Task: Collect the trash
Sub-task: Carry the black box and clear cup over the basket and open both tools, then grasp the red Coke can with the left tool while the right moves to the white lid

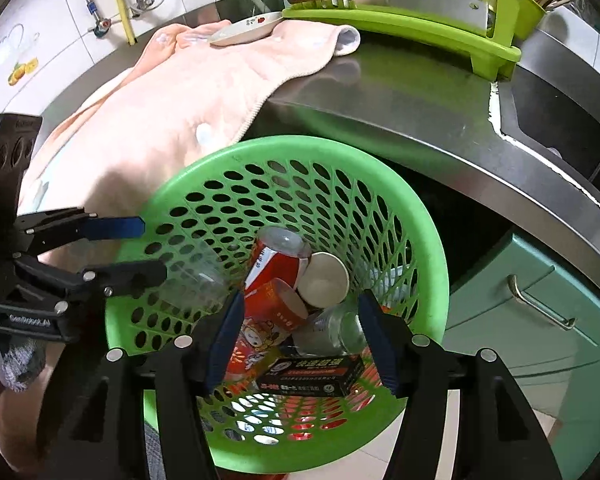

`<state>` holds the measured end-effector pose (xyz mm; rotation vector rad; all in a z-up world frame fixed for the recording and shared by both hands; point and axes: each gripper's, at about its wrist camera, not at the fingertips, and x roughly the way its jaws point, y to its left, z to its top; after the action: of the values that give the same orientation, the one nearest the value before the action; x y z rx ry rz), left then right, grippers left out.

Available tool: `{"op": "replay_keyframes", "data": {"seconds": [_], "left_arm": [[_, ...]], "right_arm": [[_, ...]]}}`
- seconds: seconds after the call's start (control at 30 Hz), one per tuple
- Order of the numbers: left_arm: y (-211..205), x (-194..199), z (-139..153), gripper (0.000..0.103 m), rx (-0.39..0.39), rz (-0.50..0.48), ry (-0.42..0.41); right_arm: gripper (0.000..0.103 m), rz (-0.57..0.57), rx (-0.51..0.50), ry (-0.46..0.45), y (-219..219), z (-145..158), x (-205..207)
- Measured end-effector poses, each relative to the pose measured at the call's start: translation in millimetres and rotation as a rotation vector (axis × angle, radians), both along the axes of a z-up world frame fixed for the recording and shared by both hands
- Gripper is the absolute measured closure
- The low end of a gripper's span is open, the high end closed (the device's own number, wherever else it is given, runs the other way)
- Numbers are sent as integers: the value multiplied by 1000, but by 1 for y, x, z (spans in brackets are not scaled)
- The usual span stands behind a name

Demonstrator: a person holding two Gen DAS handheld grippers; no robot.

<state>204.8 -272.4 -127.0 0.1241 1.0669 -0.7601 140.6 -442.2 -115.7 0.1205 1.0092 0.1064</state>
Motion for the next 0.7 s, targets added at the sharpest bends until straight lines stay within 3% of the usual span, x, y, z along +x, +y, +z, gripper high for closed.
{"op": "replay_keyframes", "data": {"seconds": [0.4,0.53,0.7], "left_arm": [[58,-22,44,27,-26,93,-88],[98,-38,67,27,-41,149,-139],[151,-56,83,27,-23,235,-184]], "right_arm": [[38,60,-7,-85,39,41,-6],[30,108,-9,-111,65,51,-3],[28,204,-2,-128,110,58,7]]}}
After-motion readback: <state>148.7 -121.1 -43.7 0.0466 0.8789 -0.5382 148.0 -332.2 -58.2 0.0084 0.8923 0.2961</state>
